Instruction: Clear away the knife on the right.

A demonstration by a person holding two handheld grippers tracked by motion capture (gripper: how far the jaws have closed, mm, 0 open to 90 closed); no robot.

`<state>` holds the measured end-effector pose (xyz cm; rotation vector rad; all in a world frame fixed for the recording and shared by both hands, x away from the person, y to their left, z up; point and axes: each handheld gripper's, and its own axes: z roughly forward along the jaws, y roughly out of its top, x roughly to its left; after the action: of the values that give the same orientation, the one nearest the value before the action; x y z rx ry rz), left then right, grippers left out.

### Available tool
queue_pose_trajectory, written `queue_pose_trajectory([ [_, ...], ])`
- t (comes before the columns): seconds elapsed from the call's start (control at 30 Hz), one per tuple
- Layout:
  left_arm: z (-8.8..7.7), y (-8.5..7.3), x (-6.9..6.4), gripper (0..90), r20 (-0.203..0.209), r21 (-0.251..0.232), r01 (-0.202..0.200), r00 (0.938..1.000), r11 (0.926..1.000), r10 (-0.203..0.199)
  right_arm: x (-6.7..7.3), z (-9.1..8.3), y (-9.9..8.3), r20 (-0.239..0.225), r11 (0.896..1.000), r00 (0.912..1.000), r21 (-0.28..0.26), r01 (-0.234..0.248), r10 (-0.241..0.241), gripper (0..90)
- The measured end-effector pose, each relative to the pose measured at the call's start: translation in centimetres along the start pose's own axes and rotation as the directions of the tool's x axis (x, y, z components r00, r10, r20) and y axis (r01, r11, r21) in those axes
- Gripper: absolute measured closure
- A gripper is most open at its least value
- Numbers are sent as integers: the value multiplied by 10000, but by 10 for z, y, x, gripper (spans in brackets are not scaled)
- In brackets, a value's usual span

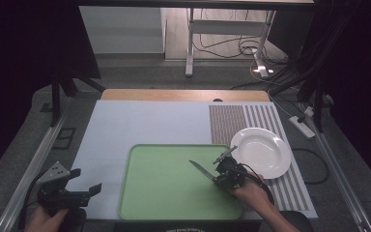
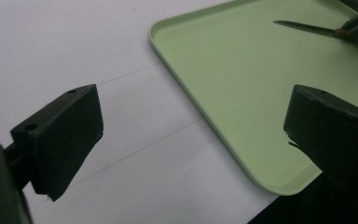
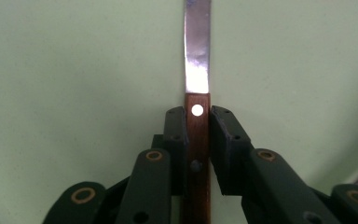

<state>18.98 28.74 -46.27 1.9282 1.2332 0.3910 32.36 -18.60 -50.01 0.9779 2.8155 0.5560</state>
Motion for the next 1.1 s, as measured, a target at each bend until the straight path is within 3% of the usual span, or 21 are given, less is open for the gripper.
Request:
queue_pose_trajectory([
  [0.1,0,0,0,46,-30,15,-27,10000,10000,27,-1,-2,2,-174,9996,9997,209,163,-160,642],
  [0.13,0,0,-1,46,-35,36,-52,10000,10000,53,-1,-9,4,203,9988,9986,-93,482,-480,656],
  [0.17,0,0,-1,46,-41,40,-62,10000,10000,62,-1,-9,4,203,9988,9986,-93,482,-480,656],
  [0.23,1,0,-1,46,-32,48,-51,10000,10000,51,1,-16,10,25,9957,9962,-318,873,-873,788],
  [0.27,0,0,0,46,-32,47,-44,10000,10000,44,7,-17,16,-167,9844,9848,-365,1720,-1727,897],
  [0.3,0,0,-1,46,-33,41,-46,10000,10000,46,7,-17,16,-167,9844,9848,-365,1720,-1727,897],
  [0.4,0,0,-1,46,-33,20,-45,10000,10000,45,15,-4,31,-615,9750,9731,-63,2223,-2222,898],
  [0.5,0,0,0,46,-19,18,-20,10000,10000,20,15,4,36,-631,9708,9690,77,2399,-2389,898],
  [0.57,0,0,0,46,-11,-6,-8,10000,10000,8,12,12,37,-580,9708,9701,335,2377,-2355,898],
  [0.77,0,0,0,46,-34,29,-71,10000,10000,71,2,12,32,-432,9784,9791,492,2007,-1987,898],
  [1.1,0,0,-1,46,-36,19,-55,10000,10000,55,-9,10,28,-289,9878,9887,471,1486,-1474,898],
])
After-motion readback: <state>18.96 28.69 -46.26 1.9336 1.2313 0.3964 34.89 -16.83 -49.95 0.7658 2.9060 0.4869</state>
